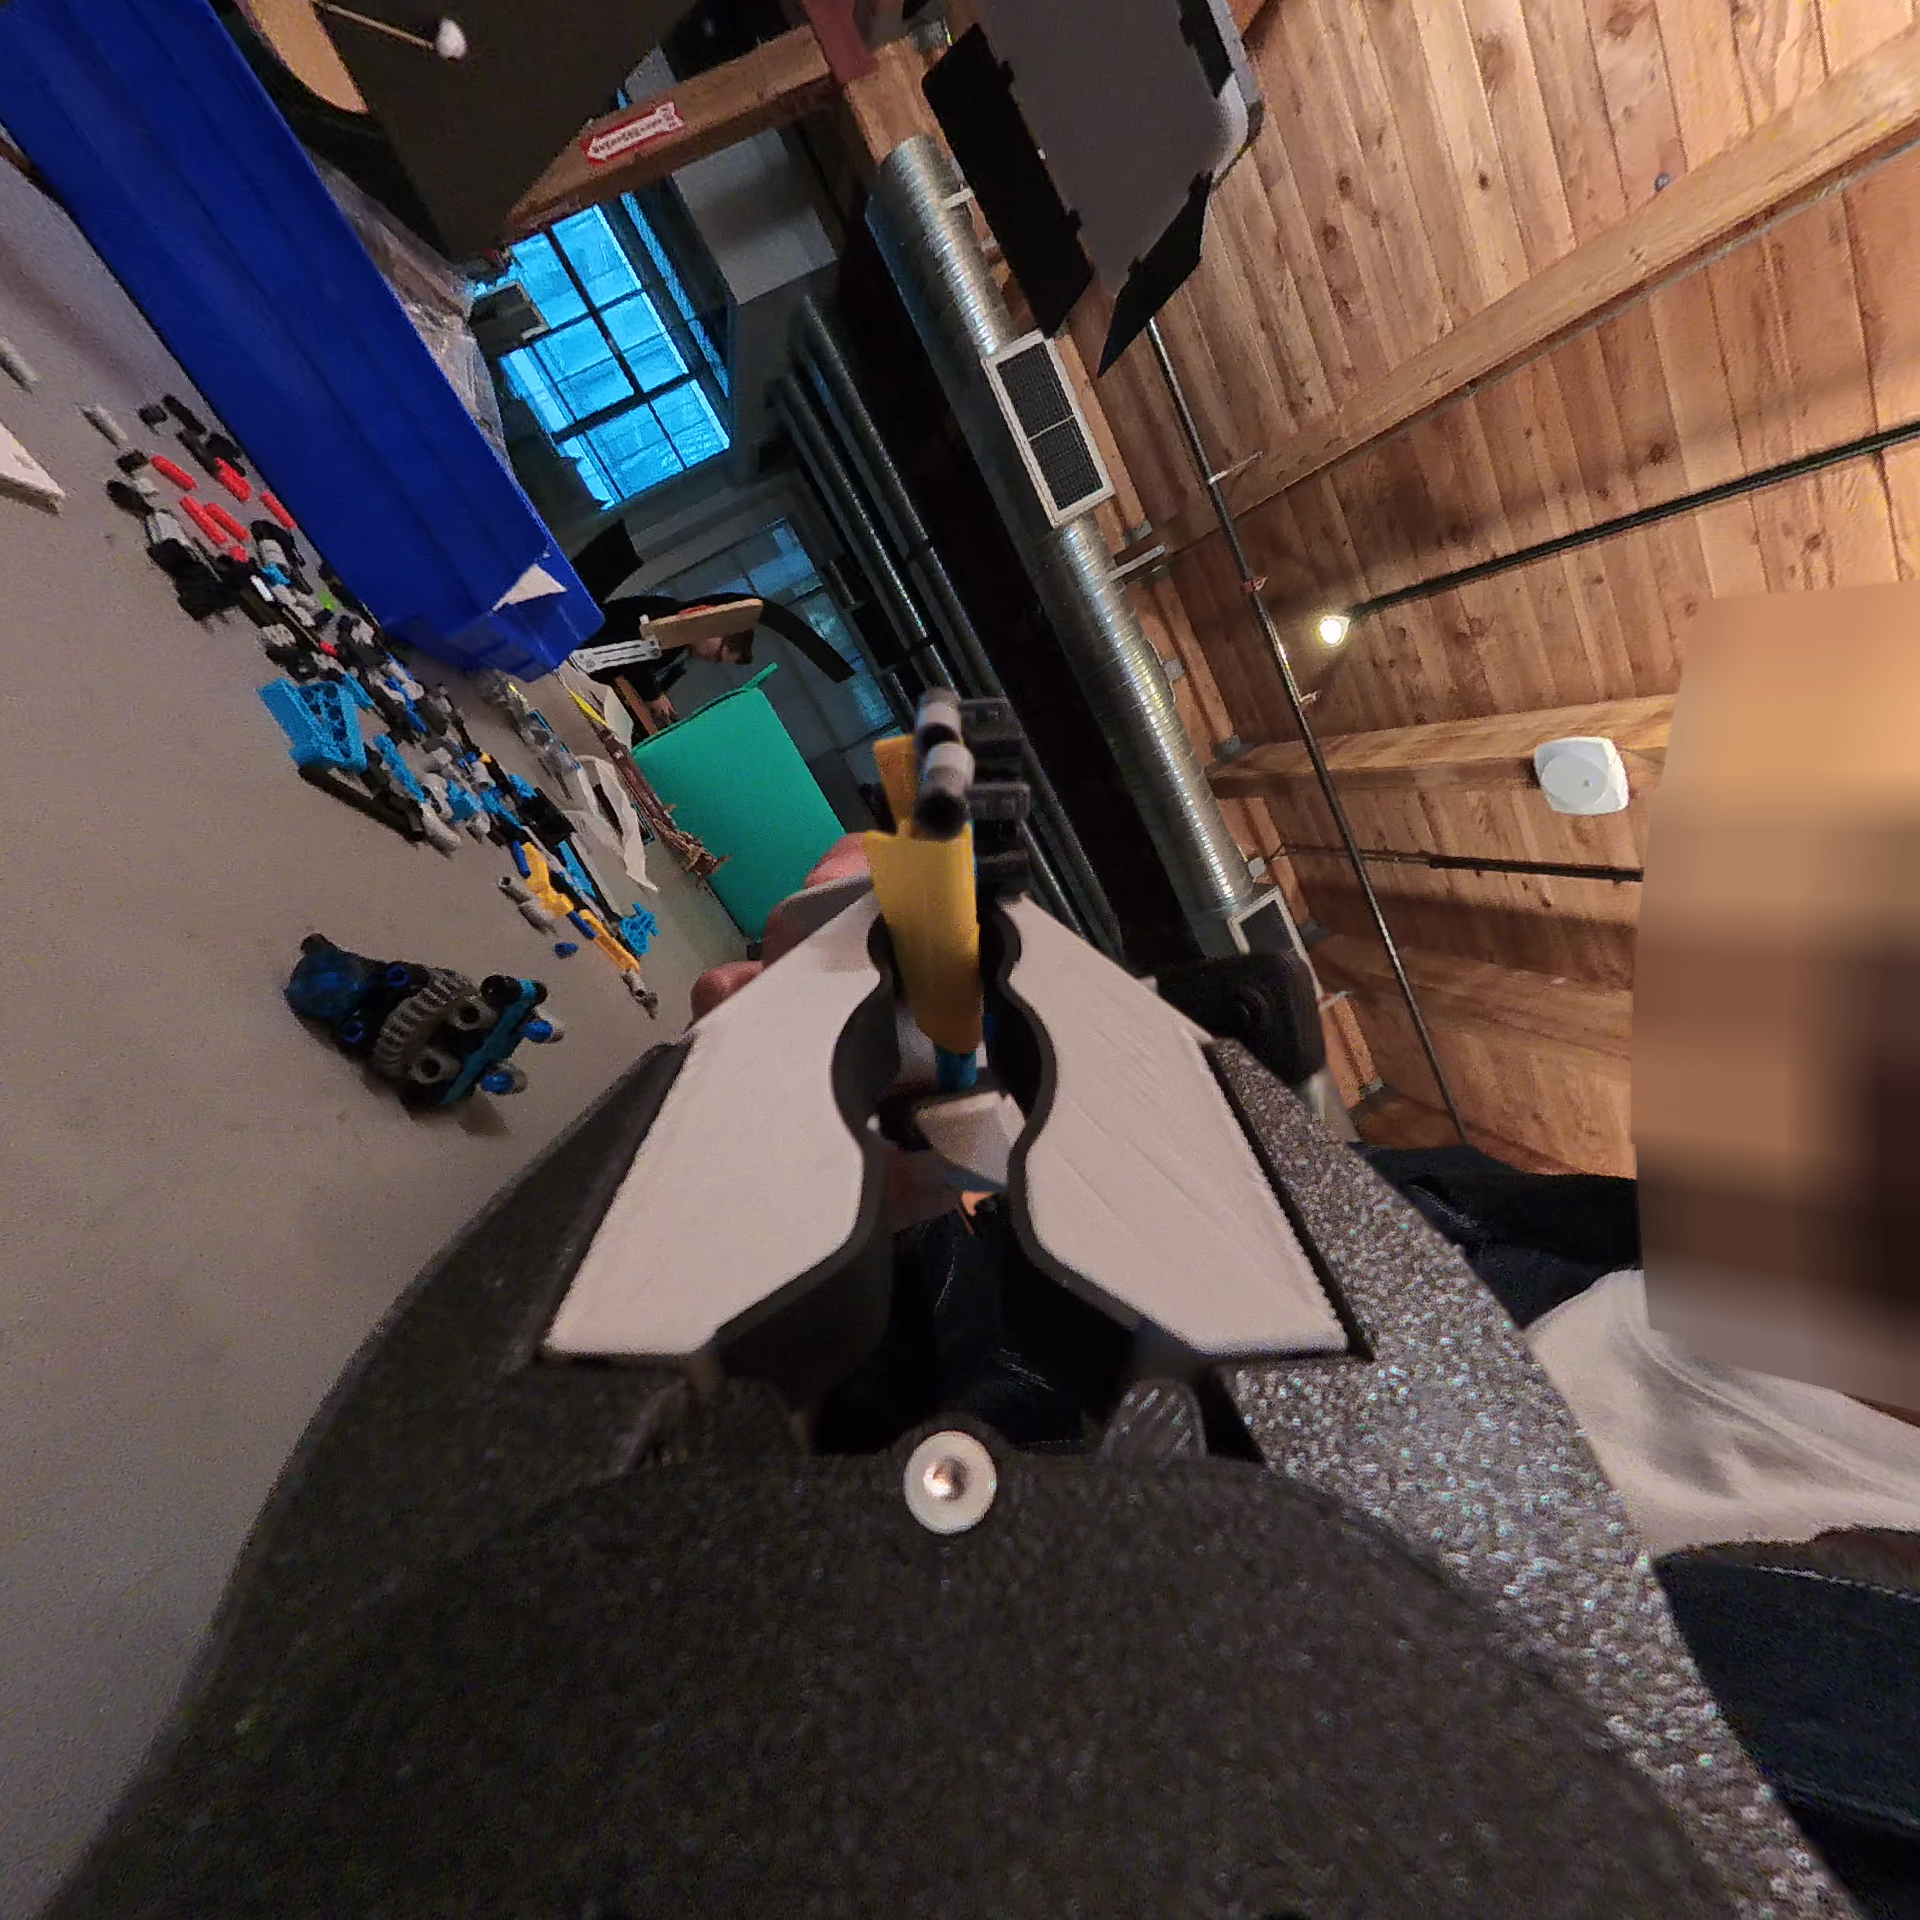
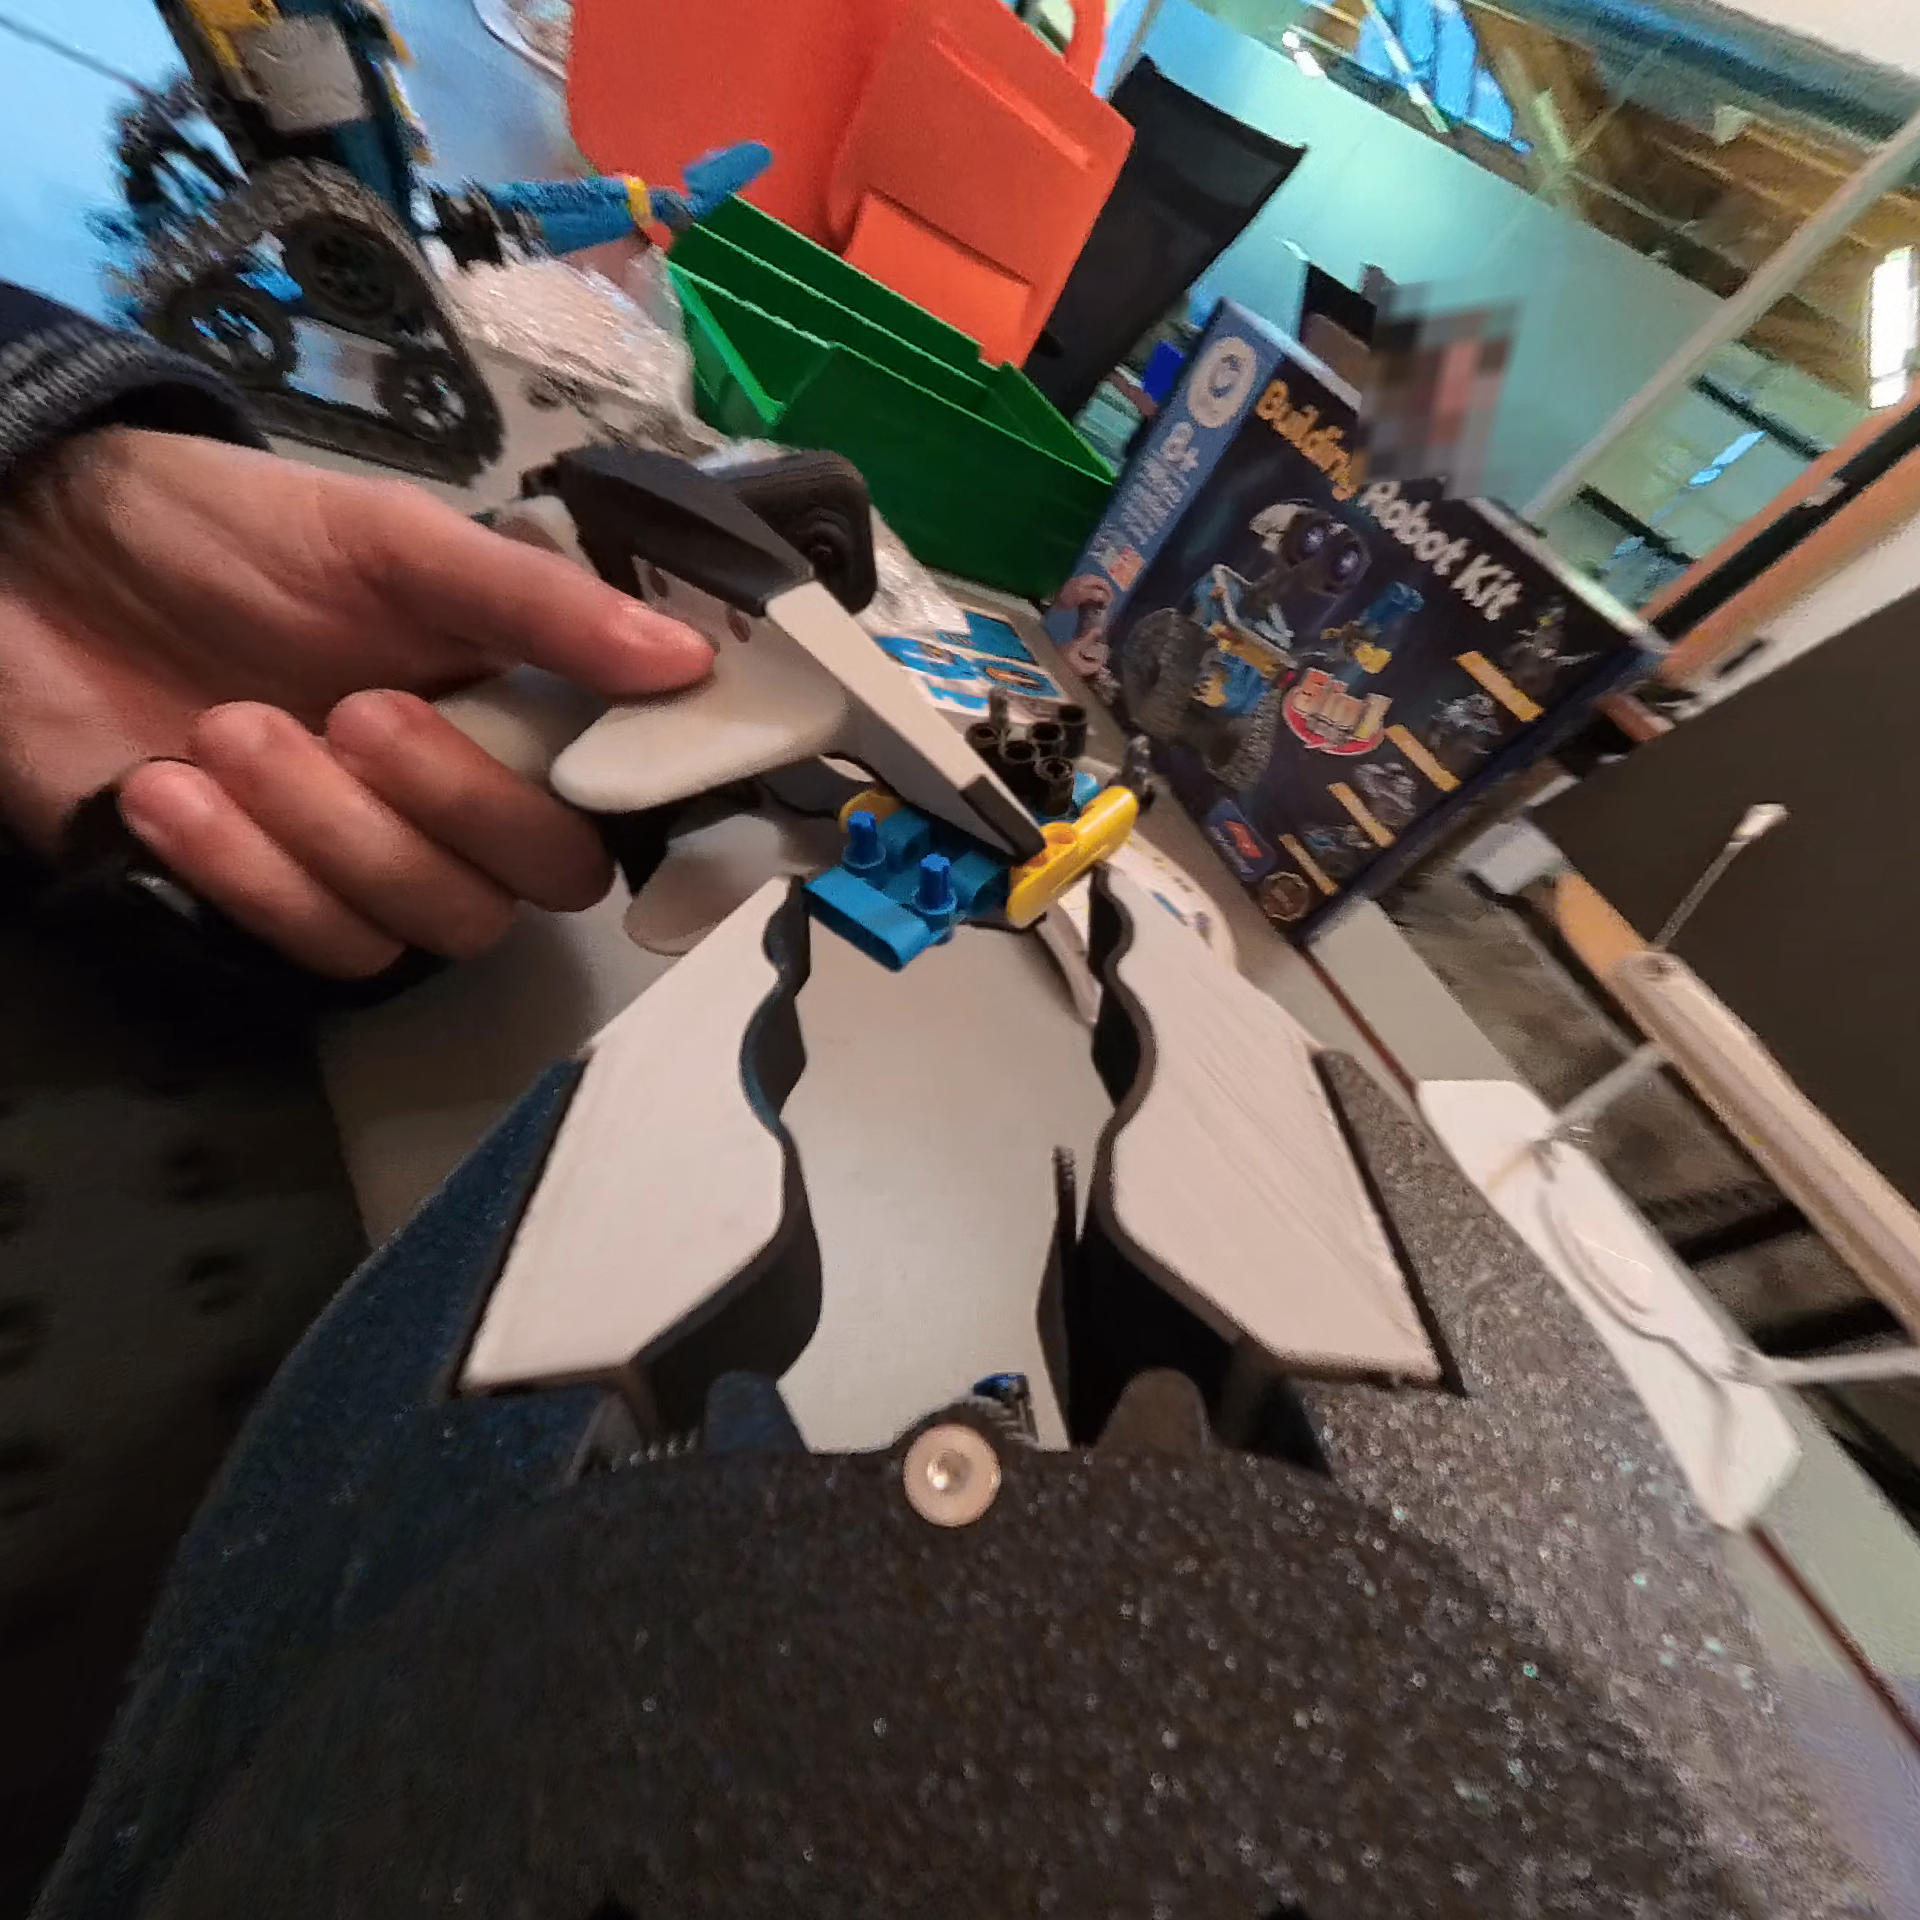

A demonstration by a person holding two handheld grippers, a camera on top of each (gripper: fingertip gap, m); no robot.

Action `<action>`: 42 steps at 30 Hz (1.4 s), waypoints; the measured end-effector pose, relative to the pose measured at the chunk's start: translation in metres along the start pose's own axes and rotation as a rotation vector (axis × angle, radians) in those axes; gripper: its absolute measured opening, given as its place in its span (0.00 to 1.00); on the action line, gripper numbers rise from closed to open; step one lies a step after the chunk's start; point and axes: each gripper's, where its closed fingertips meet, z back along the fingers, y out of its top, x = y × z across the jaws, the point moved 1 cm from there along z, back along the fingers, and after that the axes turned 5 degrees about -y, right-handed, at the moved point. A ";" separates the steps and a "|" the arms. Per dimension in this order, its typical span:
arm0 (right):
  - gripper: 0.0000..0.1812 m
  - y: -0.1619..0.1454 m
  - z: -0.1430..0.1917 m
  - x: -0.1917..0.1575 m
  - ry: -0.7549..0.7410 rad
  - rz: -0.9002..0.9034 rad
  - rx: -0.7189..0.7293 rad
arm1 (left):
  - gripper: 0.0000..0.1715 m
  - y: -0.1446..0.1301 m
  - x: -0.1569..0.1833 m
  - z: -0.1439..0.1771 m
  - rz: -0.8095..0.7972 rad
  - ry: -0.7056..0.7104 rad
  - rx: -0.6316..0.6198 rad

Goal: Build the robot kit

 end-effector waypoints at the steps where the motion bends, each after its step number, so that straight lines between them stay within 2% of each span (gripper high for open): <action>1: 0.27 0.002 0.002 0.000 0.041 -0.053 0.029 | 0.06 0.000 0.002 -0.001 -0.017 -0.006 -0.003; 4: 0.23 0.002 0.005 0.001 0.092 -0.113 0.060 | 0.06 0.000 0.001 -0.002 -0.023 0.004 0.002; 8: 0.21 -0.004 0.001 0.003 -0.019 -0.015 0.025 | 0.05 0.007 -0.005 0.003 -0.060 0.068 0.044; 11: 0.39 0.000 -0.001 0.006 -0.085 -0.013 0.034 | 0.05 0.015 -0.006 0.009 -0.092 0.098 0.091; 13: 0.40 0.000 -0.006 0.001 -0.067 -0.013 0.021 | 0.05 0.012 -0.007 0.007 -0.060 0.078 0.083; 17: 0.26 0.005 -0.006 0.005 -0.125 -0.005 0.031 | 0.05 0.005 -0.002 -0.002 -0.039 0.036 0.077; 18: 0.25 0.000 -0.009 0.006 -0.128 -0.013 -0.001 | 0.05 0.005 -0.003 -0.003 -0.028 0.036 0.094; 23: 0.24 0.003 -0.005 0.008 -0.128 -0.041 0.013 | 0.05 0.002 -0.001 -0.007 -0.018 0.012 0.099; 27: 0.24 0.001 -0.006 0.009 -0.157 -0.016 -0.001 | 0.16 0.005 -0.004 -0.005 0.004 0.022 0.118; 32: 0.24 0.001 -0.005 0.010 -0.185 0.027 -0.001 | 0.16 0.005 -0.004 -0.005 0.008 0.018 0.118; 34: 0.24 -0.002 -0.005 0.015 -0.237 0.085 -0.025 | 0.19 0.005 -0.005 -0.004 0.018 0.018 0.120; 38: 0.24 -0.004 -0.006 0.014 -0.255 0.126 -0.045 | 0.19 0.007 -0.008 -0.002 0.027 0.033 0.133; 42: 0.24 -0.006 -0.008 0.007 -0.256 0.201 -0.063 | 0.15 0.008 -0.011 0.001 0.043 0.039 0.154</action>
